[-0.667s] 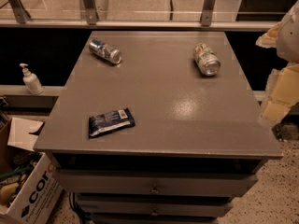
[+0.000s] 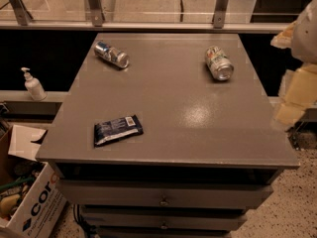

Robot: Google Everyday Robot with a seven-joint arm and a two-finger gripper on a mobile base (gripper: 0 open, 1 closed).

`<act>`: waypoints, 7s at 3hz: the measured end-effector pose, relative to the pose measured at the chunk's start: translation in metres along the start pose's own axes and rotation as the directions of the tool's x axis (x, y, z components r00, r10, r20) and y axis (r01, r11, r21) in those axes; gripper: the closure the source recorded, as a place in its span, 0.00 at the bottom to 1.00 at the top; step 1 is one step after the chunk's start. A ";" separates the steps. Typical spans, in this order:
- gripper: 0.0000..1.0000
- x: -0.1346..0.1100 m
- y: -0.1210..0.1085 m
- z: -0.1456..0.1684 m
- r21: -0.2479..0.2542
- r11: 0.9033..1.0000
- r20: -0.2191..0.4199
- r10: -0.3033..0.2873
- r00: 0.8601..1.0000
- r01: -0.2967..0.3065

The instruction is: Place redbull can upright

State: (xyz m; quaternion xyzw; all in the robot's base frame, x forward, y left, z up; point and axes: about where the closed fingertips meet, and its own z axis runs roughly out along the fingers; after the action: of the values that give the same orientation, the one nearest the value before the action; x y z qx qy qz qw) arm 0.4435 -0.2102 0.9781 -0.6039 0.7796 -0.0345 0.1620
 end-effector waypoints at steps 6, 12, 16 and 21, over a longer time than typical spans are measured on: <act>0.00 -0.178 -0.077 0.049 0.051 0.998 0.158 0.025 0.987 -0.033; 0.00 -0.285 -0.148 0.180 -0.069 0.960 0.335 0.278 0.900 -0.271; 0.00 -0.320 -0.157 0.223 -0.159 0.918 0.323 0.395 0.860 -0.362; 0.00 -0.374 -0.187 0.284 -0.100 0.931 0.194 0.365 0.911 -0.351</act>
Offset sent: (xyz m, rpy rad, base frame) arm 0.1181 0.1104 0.0258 0.0695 -0.0638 0.0448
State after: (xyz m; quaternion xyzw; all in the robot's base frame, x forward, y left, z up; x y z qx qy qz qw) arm 0.7827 0.1369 0.8349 -0.4559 0.8564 0.0837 0.2276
